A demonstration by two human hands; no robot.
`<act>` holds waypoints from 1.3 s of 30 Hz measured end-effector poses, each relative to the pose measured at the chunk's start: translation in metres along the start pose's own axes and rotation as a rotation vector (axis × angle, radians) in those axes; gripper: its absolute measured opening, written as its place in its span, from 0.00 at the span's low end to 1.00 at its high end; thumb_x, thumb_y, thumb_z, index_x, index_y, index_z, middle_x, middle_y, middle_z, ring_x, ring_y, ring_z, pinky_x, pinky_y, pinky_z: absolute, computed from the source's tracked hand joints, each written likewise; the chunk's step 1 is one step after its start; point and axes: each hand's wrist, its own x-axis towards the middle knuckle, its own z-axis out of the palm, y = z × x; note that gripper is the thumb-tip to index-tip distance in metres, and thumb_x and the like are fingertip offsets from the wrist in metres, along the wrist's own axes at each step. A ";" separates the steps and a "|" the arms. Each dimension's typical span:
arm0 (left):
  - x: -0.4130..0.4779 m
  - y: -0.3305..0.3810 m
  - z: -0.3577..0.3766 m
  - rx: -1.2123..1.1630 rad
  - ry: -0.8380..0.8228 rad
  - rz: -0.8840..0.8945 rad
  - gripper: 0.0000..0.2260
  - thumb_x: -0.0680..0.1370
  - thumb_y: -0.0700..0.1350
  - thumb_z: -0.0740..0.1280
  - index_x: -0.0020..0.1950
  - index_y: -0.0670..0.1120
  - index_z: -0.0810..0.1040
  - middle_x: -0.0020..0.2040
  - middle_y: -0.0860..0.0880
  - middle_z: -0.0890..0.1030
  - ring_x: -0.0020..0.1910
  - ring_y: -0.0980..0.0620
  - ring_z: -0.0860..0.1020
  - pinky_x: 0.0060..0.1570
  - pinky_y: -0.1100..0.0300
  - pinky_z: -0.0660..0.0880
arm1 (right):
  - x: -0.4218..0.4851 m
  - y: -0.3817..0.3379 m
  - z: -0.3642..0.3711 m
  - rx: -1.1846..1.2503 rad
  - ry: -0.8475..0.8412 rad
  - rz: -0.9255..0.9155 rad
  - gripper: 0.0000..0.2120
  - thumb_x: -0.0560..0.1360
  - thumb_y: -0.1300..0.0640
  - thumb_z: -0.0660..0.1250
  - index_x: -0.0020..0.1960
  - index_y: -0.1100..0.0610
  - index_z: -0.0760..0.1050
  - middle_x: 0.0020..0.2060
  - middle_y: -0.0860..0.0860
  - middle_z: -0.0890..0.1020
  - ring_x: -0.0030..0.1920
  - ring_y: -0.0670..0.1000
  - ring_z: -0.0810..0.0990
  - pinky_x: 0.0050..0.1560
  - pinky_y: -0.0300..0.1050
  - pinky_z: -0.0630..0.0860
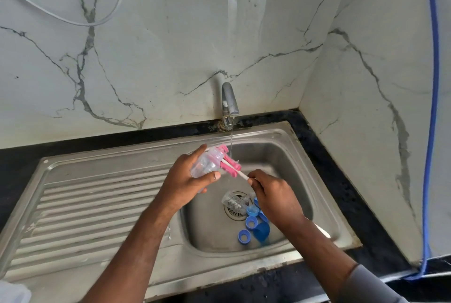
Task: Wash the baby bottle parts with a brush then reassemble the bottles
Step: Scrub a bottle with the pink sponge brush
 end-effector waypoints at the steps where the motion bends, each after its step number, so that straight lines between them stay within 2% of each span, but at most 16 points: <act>1: 0.002 -0.002 0.000 0.010 0.039 -0.022 0.35 0.70 0.51 0.80 0.74 0.62 0.70 0.59 0.50 0.75 0.47 0.49 0.82 0.38 0.44 0.84 | -0.002 0.002 -0.001 0.008 0.002 -0.001 0.04 0.82 0.50 0.62 0.50 0.49 0.74 0.31 0.45 0.75 0.30 0.50 0.73 0.30 0.51 0.74; 3: 0.005 -0.006 -0.003 0.023 0.070 -0.045 0.40 0.68 0.56 0.79 0.77 0.60 0.67 0.61 0.48 0.73 0.49 0.48 0.82 0.38 0.45 0.84 | -0.006 0.007 -0.005 0.014 -0.005 -0.003 0.04 0.82 0.51 0.63 0.50 0.50 0.75 0.29 0.44 0.72 0.29 0.48 0.71 0.30 0.47 0.70; 6: 0.008 -0.009 -0.002 0.015 0.087 -0.069 0.41 0.65 0.59 0.78 0.77 0.59 0.67 0.62 0.46 0.74 0.49 0.47 0.82 0.38 0.45 0.84 | -0.007 0.014 -0.011 0.018 -0.005 -0.013 0.03 0.82 0.52 0.64 0.51 0.50 0.76 0.29 0.42 0.70 0.28 0.46 0.70 0.30 0.42 0.67; 9: 0.008 -0.009 0.003 -0.010 0.020 -0.097 0.38 0.67 0.57 0.79 0.75 0.59 0.70 0.64 0.44 0.75 0.54 0.46 0.81 0.37 0.47 0.84 | -0.002 0.013 -0.010 0.005 -0.016 -0.022 0.04 0.82 0.52 0.64 0.52 0.50 0.77 0.31 0.42 0.73 0.29 0.47 0.71 0.30 0.45 0.71; 13: 0.005 -0.004 0.006 -0.061 -0.008 -0.133 0.39 0.71 0.53 0.79 0.79 0.56 0.65 0.66 0.52 0.77 0.57 0.48 0.81 0.43 0.49 0.84 | -0.001 0.015 -0.008 0.021 -0.018 -0.006 0.05 0.82 0.51 0.63 0.52 0.50 0.76 0.31 0.42 0.73 0.30 0.48 0.71 0.31 0.50 0.73; 14: 0.005 -0.003 0.007 -0.067 0.014 -0.138 0.39 0.71 0.53 0.79 0.78 0.56 0.65 0.63 0.51 0.78 0.56 0.49 0.81 0.44 0.47 0.83 | -0.002 0.017 -0.010 0.032 -0.011 -0.004 0.05 0.82 0.51 0.63 0.52 0.51 0.77 0.30 0.42 0.71 0.29 0.47 0.70 0.30 0.48 0.71; 16: 0.004 -0.002 0.009 -0.120 0.057 -0.159 0.28 0.75 0.48 0.75 0.71 0.55 0.68 0.58 0.46 0.79 0.53 0.45 0.81 0.43 0.43 0.83 | -0.004 0.022 -0.015 0.056 -0.009 -0.005 0.05 0.82 0.53 0.64 0.52 0.52 0.77 0.28 0.41 0.69 0.28 0.45 0.69 0.29 0.42 0.66; 18: 0.004 0.001 0.012 -0.155 0.040 -0.186 0.17 0.80 0.44 0.69 0.64 0.57 0.68 0.60 0.44 0.76 0.54 0.41 0.80 0.42 0.40 0.83 | -0.004 0.026 -0.019 0.061 -0.022 -0.022 0.05 0.82 0.53 0.64 0.53 0.52 0.78 0.28 0.41 0.70 0.28 0.45 0.69 0.30 0.39 0.64; 20: 0.004 0.004 0.016 -0.122 0.048 -0.175 0.16 0.80 0.46 0.70 0.63 0.57 0.69 0.60 0.46 0.76 0.54 0.42 0.80 0.40 0.42 0.84 | -0.002 0.028 -0.022 0.053 -0.032 -0.037 0.05 0.82 0.53 0.64 0.54 0.52 0.78 0.31 0.42 0.73 0.30 0.46 0.71 0.30 0.37 0.64; 22: 0.005 0.007 0.020 -0.048 0.104 -0.125 0.23 0.73 0.47 0.77 0.63 0.56 0.70 0.58 0.49 0.76 0.50 0.45 0.81 0.33 0.49 0.83 | 0.000 0.028 -0.023 0.047 -0.022 -0.052 0.06 0.82 0.53 0.64 0.54 0.53 0.78 0.32 0.42 0.74 0.30 0.46 0.71 0.29 0.34 0.62; 24: 0.006 0.009 0.020 -0.026 0.117 -0.099 0.26 0.70 0.47 0.80 0.63 0.54 0.73 0.57 0.49 0.76 0.49 0.44 0.82 0.31 0.51 0.82 | 0.003 0.027 -0.024 0.040 -0.013 -0.055 0.06 0.82 0.52 0.64 0.54 0.53 0.78 0.33 0.43 0.76 0.31 0.46 0.71 0.30 0.37 0.64; 27: 0.008 0.009 0.017 -0.102 0.048 -0.110 0.22 0.72 0.44 0.78 0.64 0.54 0.77 0.56 0.47 0.81 0.49 0.42 0.83 0.35 0.46 0.83 | 0.008 0.028 -0.025 0.054 -0.010 -0.046 0.07 0.82 0.52 0.64 0.55 0.52 0.78 0.33 0.45 0.78 0.31 0.46 0.72 0.31 0.44 0.69; 31: 0.009 0.006 0.016 -0.286 0.078 -0.134 0.24 0.76 0.40 0.74 0.67 0.55 0.73 0.59 0.42 0.80 0.52 0.39 0.82 0.36 0.46 0.82 | 0.007 0.031 -0.024 0.077 -0.011 -0.053 0.07 0.82 0.51 0.63 0.55 0.51 0.77 0.33 0.43 0.75 0.32 0.47 0.73 0.32 0.48 0.73; 34: 0.008 0.005 0.017 -0.441 0.090 -0.160 0.20 0.73 0.46 0.72 0.63 0.55 0.73 0.61 0.42 0.79 0.52 0.40 0.81 0.35 0.48 0.81 | 0.002 0.034 -0.025 0.099 -0.019 -0.065 0.06 0.82 0.52 0.63 0.55 0.52 0.77 0.33 0.42 0.74 0.31 0.47 0.72 0.31 0.48 0.72; 37: 0.006 0.006 0.022 -0.421 0.018 -0.166 0.18 0.72 0.51 0.70 0.61 0.55 0.74 0.59 0.38 0.78 0.46 0.42 0.81 0.31 0.52 0.78 | 0.003 0.038 -0.026 0.080 -0.032 -0.065 0.07 0.83 0.52 0.62 0.56 0.52 0.77 0.34 0.43 0.76 0.32 0.46 0.73 0.32 0.44 0.70; 39: 0.005 0.006 0.026 -0.345 -0.006 -0.163 0.23 0.68 0.56 0.74 0.60 0.55 0.73 0.56 0.38 0.80 0.42 0.43 0.81 0.29 0.54 0.75 | 0.005 0.038 -0.025 0.078 -0.039 -0.064 0.07 0.83 0.52 0.62 0.56 0.52 0.77 0.36 0.44 0.78 0.33 0.47 0.74 0.33 0.44 0.71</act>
